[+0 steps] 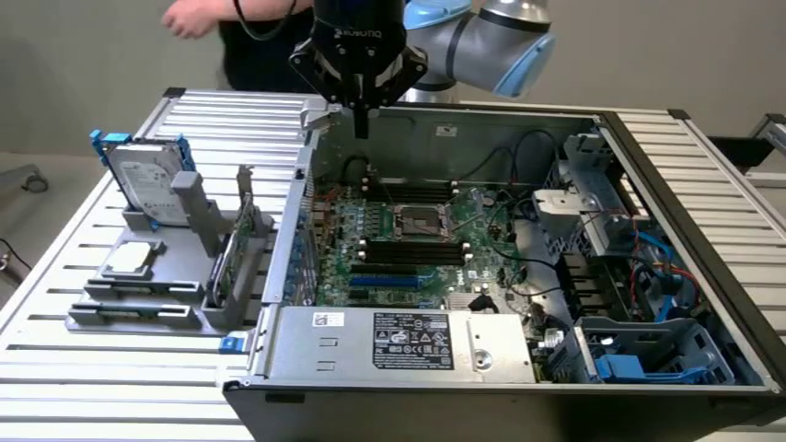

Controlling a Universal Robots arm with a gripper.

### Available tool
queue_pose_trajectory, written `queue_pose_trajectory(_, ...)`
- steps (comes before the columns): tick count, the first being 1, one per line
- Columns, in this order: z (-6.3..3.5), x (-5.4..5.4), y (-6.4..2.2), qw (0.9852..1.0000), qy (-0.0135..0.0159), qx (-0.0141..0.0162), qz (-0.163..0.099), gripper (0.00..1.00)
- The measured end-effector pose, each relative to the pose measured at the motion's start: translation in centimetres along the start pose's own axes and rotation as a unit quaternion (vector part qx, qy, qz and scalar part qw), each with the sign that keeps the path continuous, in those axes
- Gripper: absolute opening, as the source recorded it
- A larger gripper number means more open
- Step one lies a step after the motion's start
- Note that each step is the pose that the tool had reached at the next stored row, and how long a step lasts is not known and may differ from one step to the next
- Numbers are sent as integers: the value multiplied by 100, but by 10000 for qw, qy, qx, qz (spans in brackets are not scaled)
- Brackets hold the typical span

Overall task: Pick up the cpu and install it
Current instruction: 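Reach for the cpu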

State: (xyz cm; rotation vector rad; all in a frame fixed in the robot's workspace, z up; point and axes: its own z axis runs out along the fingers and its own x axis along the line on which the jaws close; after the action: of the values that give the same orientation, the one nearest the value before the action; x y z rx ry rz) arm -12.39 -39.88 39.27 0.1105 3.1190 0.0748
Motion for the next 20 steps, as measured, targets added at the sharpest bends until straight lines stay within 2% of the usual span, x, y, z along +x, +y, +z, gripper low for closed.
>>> queue_pose_trajectory(2,-1,47,-3,10000,0,0,0,11)
queue_pose_trajectory(17,-3,725,-51,10000,50,4,2,11)
queue_pose_trajectory(20,-3,743,-52,10000,52,3,2,11)
